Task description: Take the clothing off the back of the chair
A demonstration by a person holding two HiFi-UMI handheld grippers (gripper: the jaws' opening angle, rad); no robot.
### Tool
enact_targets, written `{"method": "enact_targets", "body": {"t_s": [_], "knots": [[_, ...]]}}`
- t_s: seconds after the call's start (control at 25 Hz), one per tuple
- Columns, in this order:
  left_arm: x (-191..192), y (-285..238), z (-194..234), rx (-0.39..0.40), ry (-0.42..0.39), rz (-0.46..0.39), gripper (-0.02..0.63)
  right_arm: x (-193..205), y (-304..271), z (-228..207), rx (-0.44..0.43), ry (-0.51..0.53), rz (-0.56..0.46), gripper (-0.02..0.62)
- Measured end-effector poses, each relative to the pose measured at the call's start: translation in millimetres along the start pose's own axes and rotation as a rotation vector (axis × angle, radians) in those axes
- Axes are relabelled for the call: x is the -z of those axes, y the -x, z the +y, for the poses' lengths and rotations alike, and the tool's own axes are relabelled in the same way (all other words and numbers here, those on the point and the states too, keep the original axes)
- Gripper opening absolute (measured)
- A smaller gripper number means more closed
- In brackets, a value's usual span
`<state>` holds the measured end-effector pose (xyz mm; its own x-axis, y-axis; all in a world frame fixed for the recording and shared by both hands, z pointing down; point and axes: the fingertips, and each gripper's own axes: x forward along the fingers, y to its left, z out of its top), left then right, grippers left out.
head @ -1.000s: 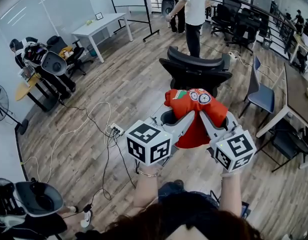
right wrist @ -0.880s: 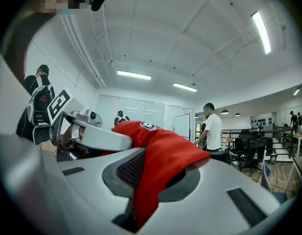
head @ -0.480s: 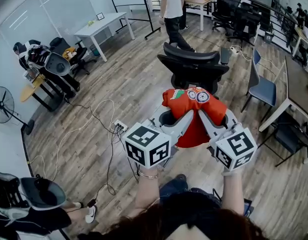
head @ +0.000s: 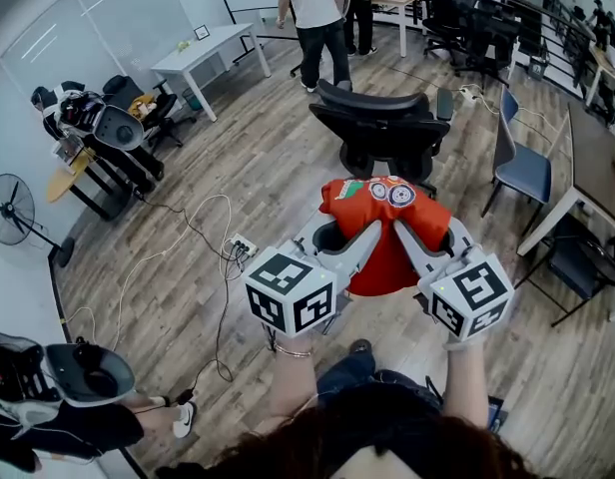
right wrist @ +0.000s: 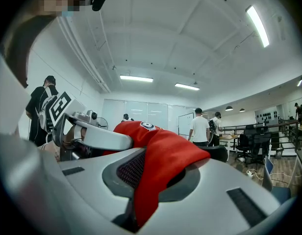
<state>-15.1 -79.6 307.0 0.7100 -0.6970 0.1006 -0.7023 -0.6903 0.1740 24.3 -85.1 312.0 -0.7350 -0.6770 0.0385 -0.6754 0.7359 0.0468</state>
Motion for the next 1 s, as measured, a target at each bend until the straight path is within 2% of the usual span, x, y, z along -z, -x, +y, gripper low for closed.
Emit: {"method": "enact_targets", "body": {"t_s": [0.44,1.0], "knots": [[2,11,-31,-0.003,-0.003,0.010,0.104,-4,31,12,-0.007,-0.008,0.001,0.057],[5,6,-43,0.007,-0.015,0.016,0.104,-3,42,7,0.008,-0.022,-0.006,0.057]]}}
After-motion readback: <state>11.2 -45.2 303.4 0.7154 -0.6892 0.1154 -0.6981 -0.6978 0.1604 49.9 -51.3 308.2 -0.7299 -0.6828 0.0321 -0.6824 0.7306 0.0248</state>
